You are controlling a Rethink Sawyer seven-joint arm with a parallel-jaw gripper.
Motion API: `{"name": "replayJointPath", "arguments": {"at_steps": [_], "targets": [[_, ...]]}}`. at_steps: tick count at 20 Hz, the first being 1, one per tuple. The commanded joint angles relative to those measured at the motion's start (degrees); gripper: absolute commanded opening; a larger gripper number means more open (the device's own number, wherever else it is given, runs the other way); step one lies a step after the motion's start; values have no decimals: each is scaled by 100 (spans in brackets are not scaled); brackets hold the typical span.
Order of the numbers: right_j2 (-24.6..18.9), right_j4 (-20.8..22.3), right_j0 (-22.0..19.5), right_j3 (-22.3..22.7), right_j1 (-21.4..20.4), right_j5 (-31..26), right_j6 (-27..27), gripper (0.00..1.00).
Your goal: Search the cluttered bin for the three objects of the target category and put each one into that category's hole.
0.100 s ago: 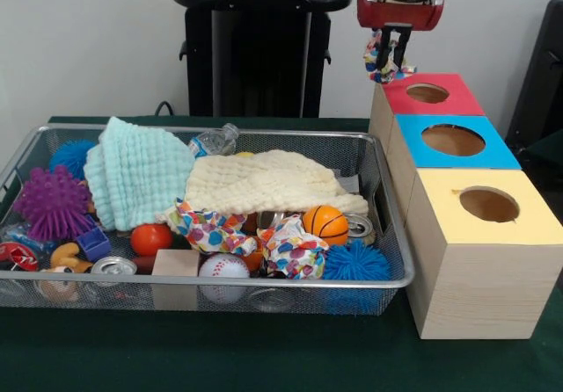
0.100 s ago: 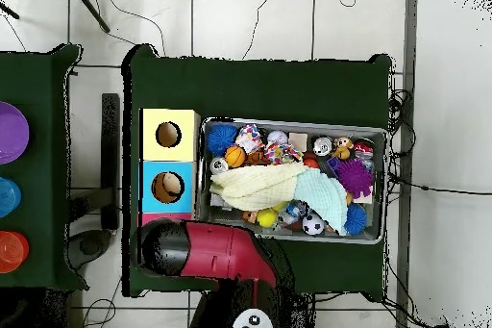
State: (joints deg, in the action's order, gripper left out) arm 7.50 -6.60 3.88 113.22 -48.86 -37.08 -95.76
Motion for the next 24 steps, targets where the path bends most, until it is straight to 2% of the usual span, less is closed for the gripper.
{"name": "replayJointPath", "arguments": {"at_steps": [1,9,17,24], "targets": [[97,-339,195,-432,48,-832,-1789,0],[31,-576,402,-847,360,-1039,-2190,0],[43,-895,555,-945,554,-759,-2577,0],[63,-1044,442,-953,699,-437,-2622,0]]}}
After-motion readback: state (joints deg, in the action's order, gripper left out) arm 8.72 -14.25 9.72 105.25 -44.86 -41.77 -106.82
